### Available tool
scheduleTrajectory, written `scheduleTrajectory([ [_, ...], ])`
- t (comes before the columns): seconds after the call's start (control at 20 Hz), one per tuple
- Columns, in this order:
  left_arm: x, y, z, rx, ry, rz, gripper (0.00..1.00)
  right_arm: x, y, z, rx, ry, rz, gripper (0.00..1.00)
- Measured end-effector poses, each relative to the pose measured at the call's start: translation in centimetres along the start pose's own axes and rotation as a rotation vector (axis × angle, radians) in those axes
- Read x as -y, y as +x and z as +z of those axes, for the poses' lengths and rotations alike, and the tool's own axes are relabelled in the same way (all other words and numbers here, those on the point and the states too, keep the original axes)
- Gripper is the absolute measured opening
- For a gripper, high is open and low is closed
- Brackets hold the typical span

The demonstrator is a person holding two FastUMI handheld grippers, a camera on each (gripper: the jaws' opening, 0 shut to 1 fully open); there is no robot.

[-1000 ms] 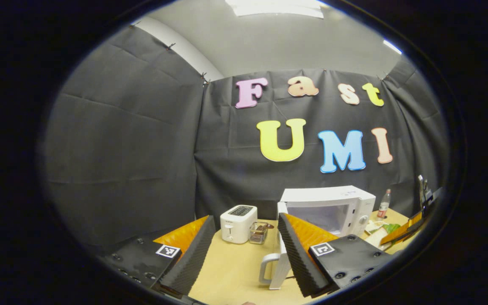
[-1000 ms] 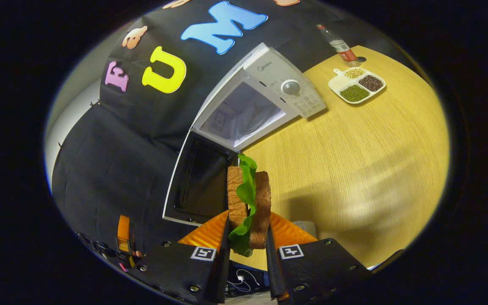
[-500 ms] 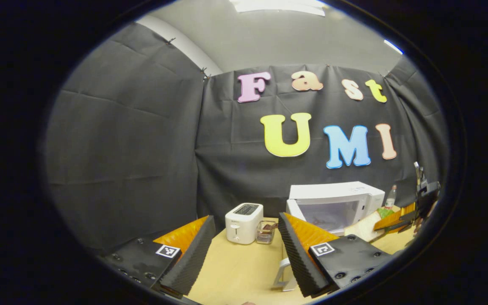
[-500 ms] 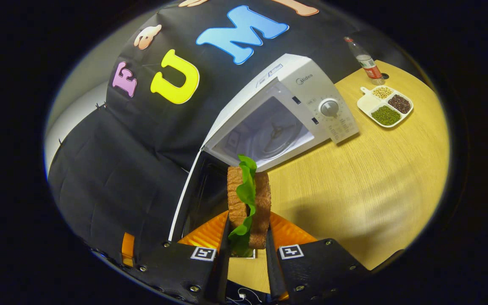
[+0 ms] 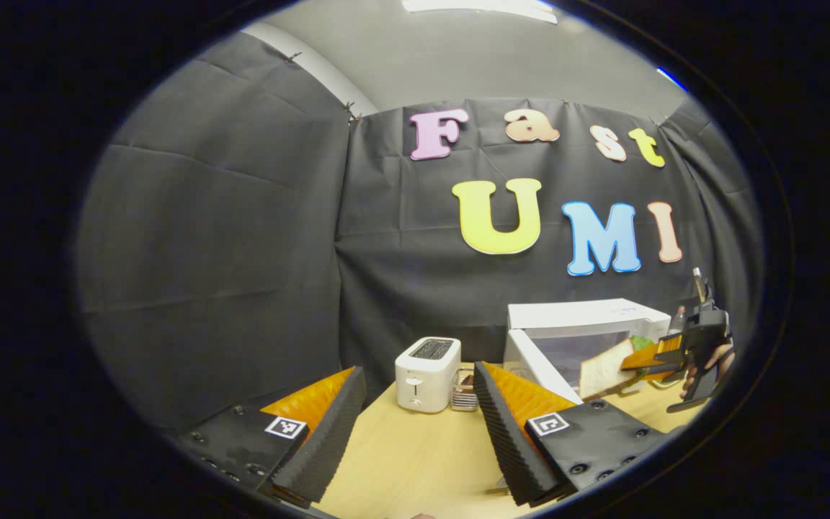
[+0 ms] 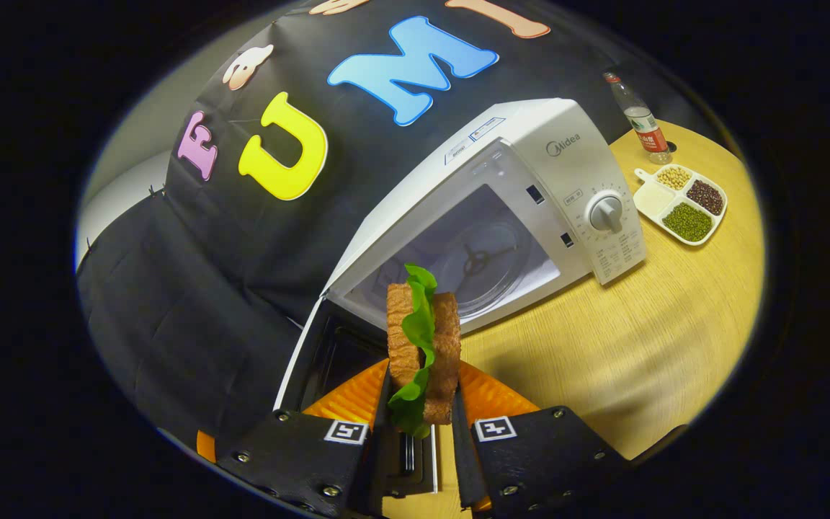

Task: Open the microwave oven with the left hand, put the food in, and close the microwave oven.

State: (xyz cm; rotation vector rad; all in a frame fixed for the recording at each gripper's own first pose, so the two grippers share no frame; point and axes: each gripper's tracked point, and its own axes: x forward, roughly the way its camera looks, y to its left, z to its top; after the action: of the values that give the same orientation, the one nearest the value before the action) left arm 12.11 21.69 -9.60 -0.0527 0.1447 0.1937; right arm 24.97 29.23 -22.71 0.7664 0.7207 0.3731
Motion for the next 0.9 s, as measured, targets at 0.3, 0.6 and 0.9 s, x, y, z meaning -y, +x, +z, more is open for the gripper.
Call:
scheduleTrajectory([
  [0.3, -0.9, 1.7, -0.8, -0.021, 0.023, -0.01, 0.98, 0.6, 5.0, 2.1, 0.086, -0.006, -0.026, 0.39],
  [0.6, -2.5, 2.4, -1.4, -0.045, 0.043, 0.016, 0.97, 1.6, 9.1, 3.8, 0.141, -0.006, -0.052, 0.39],
  [0.9, -3.7, 2.3, -2.7, -0.083, 0.051, 0.039, 0.97, 2.6, 12.4, 4.5, 0.165, -0.005, -0.063, 0.39],
])
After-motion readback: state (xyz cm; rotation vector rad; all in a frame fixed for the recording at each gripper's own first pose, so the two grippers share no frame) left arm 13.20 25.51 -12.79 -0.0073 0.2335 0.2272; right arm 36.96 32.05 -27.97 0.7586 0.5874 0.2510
